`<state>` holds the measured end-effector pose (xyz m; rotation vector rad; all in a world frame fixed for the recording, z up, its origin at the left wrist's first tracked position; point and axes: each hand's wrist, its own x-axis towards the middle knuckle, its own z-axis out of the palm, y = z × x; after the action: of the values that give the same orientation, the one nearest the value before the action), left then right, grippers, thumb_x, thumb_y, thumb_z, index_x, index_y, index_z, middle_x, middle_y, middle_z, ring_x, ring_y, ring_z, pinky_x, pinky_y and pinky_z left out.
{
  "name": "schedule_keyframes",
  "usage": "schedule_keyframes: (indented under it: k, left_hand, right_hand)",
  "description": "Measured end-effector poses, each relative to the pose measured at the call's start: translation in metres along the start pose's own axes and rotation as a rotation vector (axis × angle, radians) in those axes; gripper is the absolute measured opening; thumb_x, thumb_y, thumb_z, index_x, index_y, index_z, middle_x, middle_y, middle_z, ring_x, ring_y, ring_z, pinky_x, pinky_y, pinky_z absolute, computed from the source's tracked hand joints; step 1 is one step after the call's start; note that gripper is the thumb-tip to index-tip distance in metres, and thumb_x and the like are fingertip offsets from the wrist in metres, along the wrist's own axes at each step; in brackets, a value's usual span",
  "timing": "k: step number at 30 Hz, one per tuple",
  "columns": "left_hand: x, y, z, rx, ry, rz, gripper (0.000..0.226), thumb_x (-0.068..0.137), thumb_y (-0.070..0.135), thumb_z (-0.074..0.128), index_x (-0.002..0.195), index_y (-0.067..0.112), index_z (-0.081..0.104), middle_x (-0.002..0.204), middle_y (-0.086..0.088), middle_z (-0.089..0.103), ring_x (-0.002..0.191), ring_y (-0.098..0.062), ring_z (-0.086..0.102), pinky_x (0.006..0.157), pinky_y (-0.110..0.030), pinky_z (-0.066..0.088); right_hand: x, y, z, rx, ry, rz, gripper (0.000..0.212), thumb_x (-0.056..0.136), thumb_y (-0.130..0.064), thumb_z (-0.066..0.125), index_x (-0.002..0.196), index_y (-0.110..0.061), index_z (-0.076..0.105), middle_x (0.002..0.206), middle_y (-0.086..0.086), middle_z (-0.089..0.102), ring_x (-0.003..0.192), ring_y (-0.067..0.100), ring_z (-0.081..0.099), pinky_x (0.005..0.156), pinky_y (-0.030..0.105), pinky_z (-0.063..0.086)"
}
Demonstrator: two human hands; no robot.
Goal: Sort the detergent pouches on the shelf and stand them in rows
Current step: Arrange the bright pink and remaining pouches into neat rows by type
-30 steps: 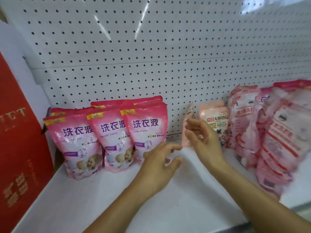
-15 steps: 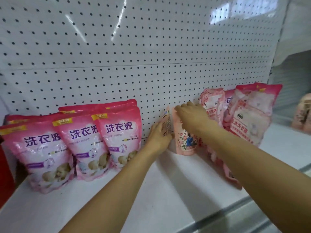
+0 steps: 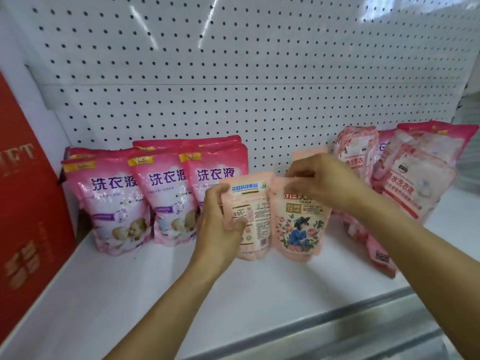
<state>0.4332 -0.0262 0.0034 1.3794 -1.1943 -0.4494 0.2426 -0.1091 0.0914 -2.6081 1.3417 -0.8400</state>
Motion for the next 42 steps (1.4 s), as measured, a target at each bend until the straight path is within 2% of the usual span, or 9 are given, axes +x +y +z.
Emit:
schedule_keyframes:
  k: [4, 6, 8, 12, 19, 24, 32, 37, 42]
  left_hand:
    - [-0.004, -0.011, -0.008, -0.162, -0.042, -0.06, 0.088, 0.083, -0.007, 0.071, 0.143, 0.041, 0.029, 0.11, 0.017, 0.06, 0.092, 0.009, 0.064, 0.068, -0.013, 0.052]
    - [-0.005, -0.018, -0.007, -0.215, -0.172, -0.142, 0.056, 0.084, -0.003, 0.071, 0.127, 0.028, 0.053, 0.111, 0.01, 0.071, 0.097, 0.002, 0.068, 0.073, -0.019, 0.056]
    - [-0.008, -0.023, -0.004, -0.227, -0.27, -0.218, 0.03, 0.087, 0.003, 0.07, 0.112, 0.018, 0.068, 0.115, -0.005, 0.074, 0.098, -0.012, 0.073, 0.08, -0.029, 0.06]
    - [-0.013, -0.023, 0.001, -0.237, -0.166, -0.21, 0.015, 0.091, 0.007, 0.066, 0.101, 0.016, 0.073, 0.11, -0.007, 0.074, 0.086, -0.015, 0.073, 0.063, -0.026, 0.06]
    - [-0.056, -0.002, 0.006, -0.281, -0.067, -0.165, 0.019, 0.092, 0.009, 0.066, 0.101, 0.024, 0.073, 0.108, 0.003, 0.076, 0.097, -0.015, 0.073, 0.085, -0.036, 0.058]
    - [-0.096, 0.031, 0.037, -0.291, -0.07, -0.123, 0.018, 0.091, 0.008, 0.066, 0.099, 0.022, 0.074, 0.095, 0.01, 0.078, 0.087, -0.011, 0.075, 0.075, -0.029, 0.061]
    - [-0.185, 0.095, 0.175, -0.343, -0.227, -0.131, 0.016, 0.091, 0.009, 0.066, 0.089, 0.023, 0.073, 0.082, 0.012, 0.078, 0.076, -0.011, 0.076, 0.062, -0.023, 0.06]
    - [-0.231, 0.132, 0.276, -0.384, -0.307, -0.144, 0.014, 0.09, 0.009, 0.066, 0.091, 0.02, 0.074, 0.078, 0.014, 0.077, 0.073, -0.007, 0.075, 0.057, -0.018, 0.056]
    - [-0.243, 0.156, 0.351, -0.348, -0.401, -0.191, 0.01, 0.091, 0.013, 0.067, 0.094, 0.02, 0.074, 0.089, 0.004, 0.079, 0.081, -0.017, 0.077, 0.071, -0.035, 0.063]
  right_hand:
    - [-0.03, 0.008, 0.016, 0.603, 0.276, 0.148, 0.034, 0.075, -0.021, 0.08, 0.103, -0.036, 0.069, 0.101, -0.01, 0.072, 0.086, 0.001, 0.069, 0.072, 0.027, 0.06]
    - [-0.046, 0.012, 0.033, 0.872, 0.392, 0.272, 0.055, 0.074, -0.012, 0.08, 0.121, -0.03, 0.06, 0.109, -0.011, 0.068, 0.092, 0.001, 0.068, 0.067, 0.017, 0.057]
    - [-0.063, 0.017, 0.056, 1.009, 0.34, 0.404, 0.055, 0.072, -0.01, 0.08, 0.122, -0.023, 0.06, 0.107, -0.006, 0.072, 0.092, 0.008, 0.071, 0.07, 0.026, 0.059]
    - [-0.088, 0.018, 0.084, 1.043, 0.207, 0.51, 0.02, 0.078, -0.005, 0.075, 0.093, -0.019, 0.072, 0.096, 0.003, 0.077, 0.086, 0.018, 0.075, 0.079, 0.043, 0.06]
    - [-0.114, 0.021, 0.059, 1.039, 0.28, 0.404, 0.02, 0.079, -0.007, 0.075, 0.091, -0.023, 0.072, 0.088, -0.008, 0.077, 0.085, 0.012, 0.074, 0.077, 0.034, 0.06]
    - [-0.16, 0.045, 0.02, 1.033, 0.315, 0.337, 0.02, 0.08, -0.004, 0.074, 0.092, -0.019, 0.072, 0.081, -0.011, 0.077, 0.073, 0.006, 0.074, 0.057, 0.018, 0.056]
    - [-0.275, 0.156, -0.073, 0.971, 0.377, 0.407, 0.015, 0.08, -0.001, 0.072, 0.087, -0.014, 0.072, 0.083, -0.004, 0.077, 0.065, 0.008, 0.073, 0.048, 0.017, 0.053]
    - [-0.342, 0.235, -0.127, 0.933, 0.414, 0.501, 0.016, 0.08, -0.004, 0.073, 0.095, -0.01, 0.073, 0.09, 0.001, 0.078, 0.083, 0.02, 0.075, 0.07, 0.036, 0.062]
    - [-0.381, 0.293, -0.168, 0.902, 0.477, 0.542, 0.011, 0.081, -0.002, 0.073, 0.09, -0.008, 0.072, 0.08, 0.003, 0.077, 0.052, 0.006, 0.069, 0.041, 0.014, 0.047]
